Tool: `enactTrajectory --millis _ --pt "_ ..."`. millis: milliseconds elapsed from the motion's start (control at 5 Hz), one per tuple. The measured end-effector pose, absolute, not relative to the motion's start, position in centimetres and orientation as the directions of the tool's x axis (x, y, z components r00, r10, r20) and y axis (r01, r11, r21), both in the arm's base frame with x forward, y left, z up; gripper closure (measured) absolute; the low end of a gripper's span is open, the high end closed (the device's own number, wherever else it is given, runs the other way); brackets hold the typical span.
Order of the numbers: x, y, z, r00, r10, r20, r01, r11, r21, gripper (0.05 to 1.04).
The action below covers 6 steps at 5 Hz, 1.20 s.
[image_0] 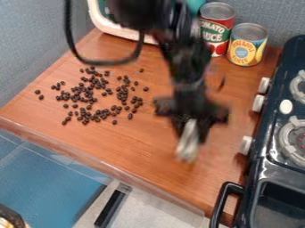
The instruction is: Sweep into pile
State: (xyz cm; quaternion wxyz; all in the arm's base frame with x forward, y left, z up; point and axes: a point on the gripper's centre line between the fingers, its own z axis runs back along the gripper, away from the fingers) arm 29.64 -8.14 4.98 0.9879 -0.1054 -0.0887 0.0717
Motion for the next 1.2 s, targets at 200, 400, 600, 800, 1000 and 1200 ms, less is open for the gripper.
enactTrajectory --millis 200,400,600,800,1000,1200 --pt "31.3 -9.7 10.3 0.915 0.368 0.168 -0.271 0.866 -0.421 0.691" --pt "31.9 -7.3 11.0 0.793 0.603 0.088 -0.516 0.742 -0.428 0.691" --pt "31.2 -3.5 8.9 0.633 0.763 0.132 -0.703 0.638 -0.315 0.691" --pt "29.3 0.8 7.3 0.435 0.873 0.221 -0.846 0.480 -0.230 0.691" --pt "27.3 3.5 7.7 0.222 0.917 0.332 -0.935 0.297 -0.195 0.691" --pt "25.7 5.8 7.7 0.136 0.932 0.335 -0.963 0.204 -0.179 0.691"
